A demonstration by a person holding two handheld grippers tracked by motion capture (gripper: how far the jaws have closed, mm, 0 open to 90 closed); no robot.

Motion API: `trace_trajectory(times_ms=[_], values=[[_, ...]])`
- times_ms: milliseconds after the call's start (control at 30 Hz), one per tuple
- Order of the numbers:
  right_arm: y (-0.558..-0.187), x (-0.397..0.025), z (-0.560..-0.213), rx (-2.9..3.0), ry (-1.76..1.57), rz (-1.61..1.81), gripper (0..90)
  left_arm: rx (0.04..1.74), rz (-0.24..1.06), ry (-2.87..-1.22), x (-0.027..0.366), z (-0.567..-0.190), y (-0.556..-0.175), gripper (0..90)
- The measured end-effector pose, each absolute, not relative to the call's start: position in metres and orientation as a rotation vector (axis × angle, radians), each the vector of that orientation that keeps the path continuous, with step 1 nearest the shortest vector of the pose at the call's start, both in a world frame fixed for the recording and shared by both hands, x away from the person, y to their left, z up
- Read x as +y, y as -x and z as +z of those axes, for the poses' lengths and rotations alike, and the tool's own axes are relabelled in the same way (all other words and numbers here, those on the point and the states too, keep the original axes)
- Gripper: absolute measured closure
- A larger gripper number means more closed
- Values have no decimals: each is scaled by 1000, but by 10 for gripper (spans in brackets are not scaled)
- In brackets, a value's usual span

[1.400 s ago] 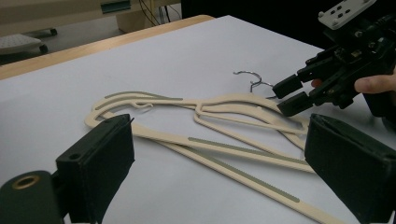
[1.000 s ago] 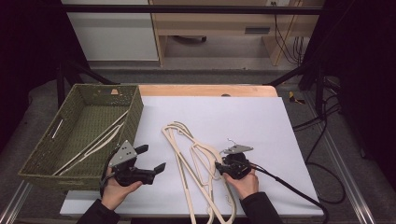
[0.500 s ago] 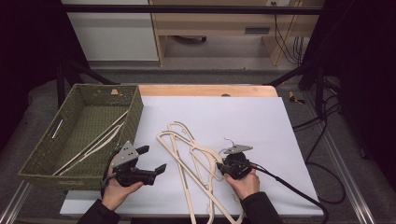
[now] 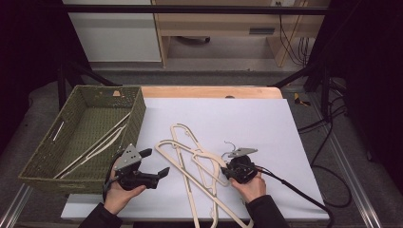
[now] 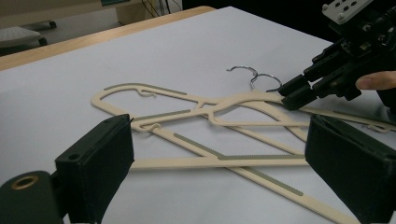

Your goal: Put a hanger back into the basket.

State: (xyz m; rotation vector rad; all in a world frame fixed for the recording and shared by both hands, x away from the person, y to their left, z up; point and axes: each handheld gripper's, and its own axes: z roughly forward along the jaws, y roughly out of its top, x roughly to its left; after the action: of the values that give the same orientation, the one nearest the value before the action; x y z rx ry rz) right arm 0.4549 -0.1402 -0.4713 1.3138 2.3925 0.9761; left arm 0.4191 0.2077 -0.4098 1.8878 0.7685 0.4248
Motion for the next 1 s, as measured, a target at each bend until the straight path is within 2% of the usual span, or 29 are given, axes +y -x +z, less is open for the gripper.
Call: trace_trajectory(times_ms=[167, 233, 300, 433, 667, 1000], values=[[-454, -140, -472, 2400, -1297, 1007, 683, 768, 424, -1890, 207, -410, -419, 81], [-454, -140, -472, 2388, -1268, 1000, 609, 768, 423, -1888, 207, -410, -419, 81], [-454, -142, -471, 2389, -1235, 1014, 572, 768, 423, -1887, 208, -410, -419, 81], [-447, -146, -463, 2380, -1222, 1061, 547, 769, 421, -1888, 208, -410, -419, 81], [-431, -164, -455, 2367, -1212, 1118, 535, 767, 419, -1899, 206, -412, -418, 81], [-407, -176, -464, 2478, -1140, 1060, 579, 769, 416, -1903, 206, -412, -418, 80]])
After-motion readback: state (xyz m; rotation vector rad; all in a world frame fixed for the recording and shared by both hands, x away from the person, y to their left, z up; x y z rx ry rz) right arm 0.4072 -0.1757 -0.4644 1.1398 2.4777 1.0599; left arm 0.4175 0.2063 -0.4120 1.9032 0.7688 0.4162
